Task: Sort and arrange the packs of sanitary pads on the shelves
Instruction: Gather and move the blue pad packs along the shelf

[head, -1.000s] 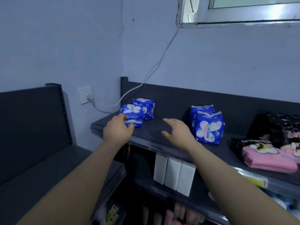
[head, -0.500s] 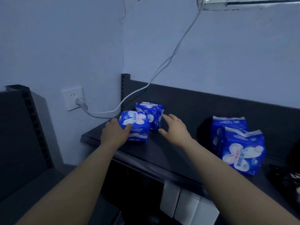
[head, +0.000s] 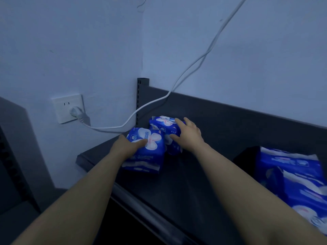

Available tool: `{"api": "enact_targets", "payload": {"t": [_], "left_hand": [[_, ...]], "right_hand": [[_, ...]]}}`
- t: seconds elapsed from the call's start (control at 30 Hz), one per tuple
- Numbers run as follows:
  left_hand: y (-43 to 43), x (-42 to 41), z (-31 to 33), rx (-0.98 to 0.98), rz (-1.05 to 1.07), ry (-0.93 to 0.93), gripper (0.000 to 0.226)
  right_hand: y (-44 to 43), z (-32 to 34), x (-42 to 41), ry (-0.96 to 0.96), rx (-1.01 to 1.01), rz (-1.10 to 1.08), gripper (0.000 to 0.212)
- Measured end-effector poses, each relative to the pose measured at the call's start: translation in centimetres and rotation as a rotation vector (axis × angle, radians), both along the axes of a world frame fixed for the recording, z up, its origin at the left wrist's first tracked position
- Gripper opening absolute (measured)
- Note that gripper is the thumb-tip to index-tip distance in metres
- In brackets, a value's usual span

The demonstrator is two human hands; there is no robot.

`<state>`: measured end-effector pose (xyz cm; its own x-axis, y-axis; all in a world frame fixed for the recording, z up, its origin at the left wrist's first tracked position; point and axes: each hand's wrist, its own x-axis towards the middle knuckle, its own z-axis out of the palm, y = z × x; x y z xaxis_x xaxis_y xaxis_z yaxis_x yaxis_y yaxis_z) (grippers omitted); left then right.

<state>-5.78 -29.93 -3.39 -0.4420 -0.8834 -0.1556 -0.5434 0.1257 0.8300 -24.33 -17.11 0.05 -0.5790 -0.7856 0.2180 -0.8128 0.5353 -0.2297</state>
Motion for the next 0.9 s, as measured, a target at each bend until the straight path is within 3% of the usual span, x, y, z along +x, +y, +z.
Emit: {"api": "enact_targets", "payload": {"t": [0.13,0.3,0.43,0.57,0.67,0.9], "left_hand": [[-2.0,-1.2,-1.0,0.052,-0.026,-0.001,0.133],[-2.1,-1.3,-0.5,0.109,-0.04,0.025,0.106],[-2.0,-1.3,-0.8,0.112,-0.011,0.071,0.086],[-1.2,-0.8,-1.2,0.079,0.02,0.131,0.086],[0.0,-0.3,-1.4,0.027,0.05,0.173,0.069],[3.4,2.4,-1.9,-0.017,0.057,0.289,0.064]], "right_hand": [[-2.2,-0.4,-2.3,-0.026,0.047,0.013,0.08],[-3.1,-1.3,-3.4,-0.039,0.059,0.033,0.087],[-2.9,-1.7,-3.3,-0.18,0.003,0.065,0.082],[-1.6,-2.0,-2.6,-0.251,-0.02,0.058,0.081],[-0.3,-2.1,-1.4,-0.208,-0.03,0.019,0.079],[4.0,-2.2,3.6,-0.142,-0.132,-0.116,0.076]]}}
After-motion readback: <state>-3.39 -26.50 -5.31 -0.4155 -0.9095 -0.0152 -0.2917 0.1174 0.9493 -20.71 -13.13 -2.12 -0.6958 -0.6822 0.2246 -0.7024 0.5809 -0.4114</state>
